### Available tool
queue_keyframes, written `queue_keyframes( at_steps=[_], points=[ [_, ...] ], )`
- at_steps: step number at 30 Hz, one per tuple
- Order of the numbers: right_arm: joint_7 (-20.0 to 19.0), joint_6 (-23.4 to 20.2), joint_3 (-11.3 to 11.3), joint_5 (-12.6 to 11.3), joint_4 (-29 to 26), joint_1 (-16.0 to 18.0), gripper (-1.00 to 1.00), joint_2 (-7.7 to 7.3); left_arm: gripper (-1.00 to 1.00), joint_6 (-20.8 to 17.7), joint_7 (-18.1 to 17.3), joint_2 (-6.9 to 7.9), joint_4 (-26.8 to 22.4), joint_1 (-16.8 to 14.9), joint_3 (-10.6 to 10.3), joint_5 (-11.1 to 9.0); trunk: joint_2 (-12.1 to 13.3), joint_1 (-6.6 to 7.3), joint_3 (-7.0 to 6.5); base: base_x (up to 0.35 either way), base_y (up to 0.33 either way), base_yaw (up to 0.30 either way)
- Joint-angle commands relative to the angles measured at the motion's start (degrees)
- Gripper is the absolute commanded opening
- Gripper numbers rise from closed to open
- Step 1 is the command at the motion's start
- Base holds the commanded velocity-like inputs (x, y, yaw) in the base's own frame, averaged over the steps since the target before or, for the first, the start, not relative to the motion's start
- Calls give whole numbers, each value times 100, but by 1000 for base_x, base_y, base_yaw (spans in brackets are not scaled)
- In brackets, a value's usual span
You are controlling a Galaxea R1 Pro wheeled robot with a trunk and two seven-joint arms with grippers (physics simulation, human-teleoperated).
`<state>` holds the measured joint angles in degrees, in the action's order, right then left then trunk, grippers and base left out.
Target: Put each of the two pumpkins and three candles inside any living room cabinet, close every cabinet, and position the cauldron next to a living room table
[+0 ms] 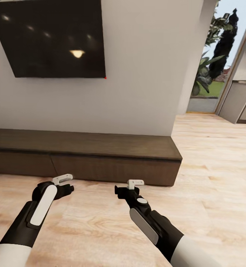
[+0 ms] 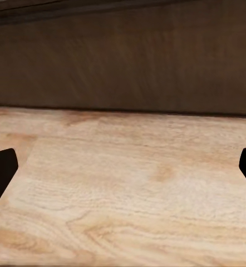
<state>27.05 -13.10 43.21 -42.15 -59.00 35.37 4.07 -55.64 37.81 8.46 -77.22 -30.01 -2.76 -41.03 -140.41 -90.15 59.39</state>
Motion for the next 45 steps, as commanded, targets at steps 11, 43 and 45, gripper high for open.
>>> queue_keyframes(
  at_steps=[11, 43, 45],
  points=[
    [48, -35, 42, -30, 83, 5, 100, -2, 100, -8, 60, 7, -73, -4, 0, -48, -1, 2, 72, -1, 0, 214],
    [46, 30, 69, 129, 170, 5, 100, -2, 100, -8, 9, 19, -57, -4, 340, -62, -1, 2, 212, 149, 186, 159],
    [46, 23, 72, 124, 169, 5, 100, -2, 100, -8, 8, 17, -57, -4, 338, -63, -1, 2, 212, 299, 150, 202]
  ],
)
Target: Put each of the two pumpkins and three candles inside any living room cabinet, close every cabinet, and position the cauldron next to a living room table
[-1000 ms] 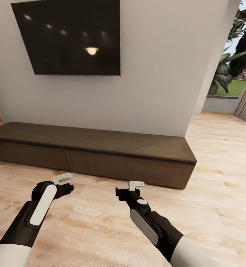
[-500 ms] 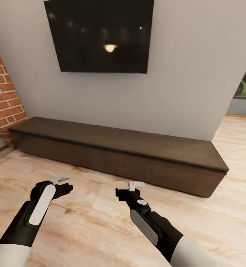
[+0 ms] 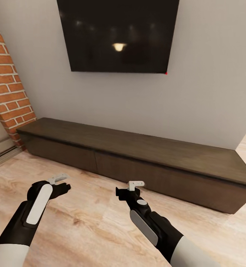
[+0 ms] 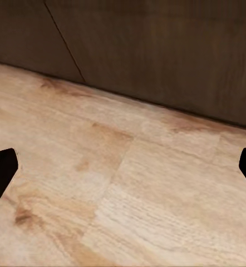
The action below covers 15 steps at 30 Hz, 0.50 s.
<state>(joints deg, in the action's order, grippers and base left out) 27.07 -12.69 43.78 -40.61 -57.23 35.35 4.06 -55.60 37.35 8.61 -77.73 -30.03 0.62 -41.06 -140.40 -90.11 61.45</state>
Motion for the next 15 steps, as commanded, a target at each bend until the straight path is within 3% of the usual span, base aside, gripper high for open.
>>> queue_keyframes(
  at_steps=[1, 15],
  points=[
    [44, -20, 15, -31, -8, 7, 100, -2, 100, -12, 54, 1, -2, -3, 0, -59, -2, -2, 6, 306, 137, 237],
    [44, -31, 17, 2, -3, 7, 100, -2, 100, -12, 54, 9, 2, -3, 4, -126, -2, -2, 6, 326, 53, 271]
  ],
)
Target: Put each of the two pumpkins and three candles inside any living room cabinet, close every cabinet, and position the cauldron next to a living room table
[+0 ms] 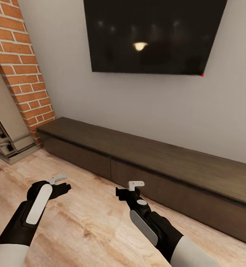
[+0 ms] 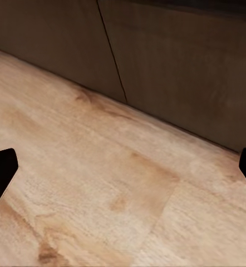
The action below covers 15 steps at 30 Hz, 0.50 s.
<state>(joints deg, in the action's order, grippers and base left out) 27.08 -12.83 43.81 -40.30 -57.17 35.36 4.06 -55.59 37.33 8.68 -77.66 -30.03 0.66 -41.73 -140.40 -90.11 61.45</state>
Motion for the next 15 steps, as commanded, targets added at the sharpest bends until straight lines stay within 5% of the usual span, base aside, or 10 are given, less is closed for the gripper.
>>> queue_keyframes(
  at_steps=[1, 15],
  points=[
    [43, -17, 14, -26, -10, 6, 100, -2, 100, -13, 55, 5, -8, -3, -2, -75, -2, -2, 6, 286, 28, 276],
    [38, -17, 21, -22, -5, 6, 100, -2, 100, -13, 55, 7, -20, -3, -7, -85, -2, -2, 6, 51, 26, 277]
  ],
)
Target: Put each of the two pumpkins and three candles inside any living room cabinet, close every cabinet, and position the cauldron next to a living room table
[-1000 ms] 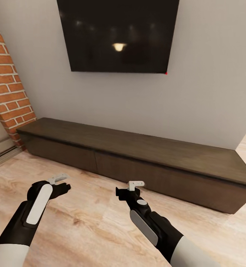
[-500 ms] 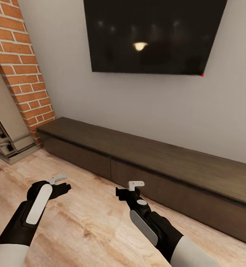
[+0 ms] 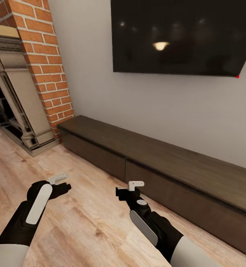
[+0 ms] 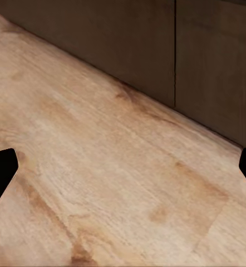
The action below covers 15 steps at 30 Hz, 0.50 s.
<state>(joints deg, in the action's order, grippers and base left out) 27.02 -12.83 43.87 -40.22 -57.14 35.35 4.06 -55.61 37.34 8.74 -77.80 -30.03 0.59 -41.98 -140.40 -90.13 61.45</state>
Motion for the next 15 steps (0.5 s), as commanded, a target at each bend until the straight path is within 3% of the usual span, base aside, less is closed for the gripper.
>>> queue_keyframes(
  at_steps=[1, 15],
  points=[
    [46, -18, 15, -30, -8, 7, 100, -2, 100, -11, 54, 1, -4, -2, 1, -58, -2, 0, 6, 123, 207, 278],
    [48, -18, 16, -22, -9, 7, 100, -2, 100, -11, 53, 12, 17, -2, 11, -56, -2, 0, 6, 192, 245, 278]
  ],
)
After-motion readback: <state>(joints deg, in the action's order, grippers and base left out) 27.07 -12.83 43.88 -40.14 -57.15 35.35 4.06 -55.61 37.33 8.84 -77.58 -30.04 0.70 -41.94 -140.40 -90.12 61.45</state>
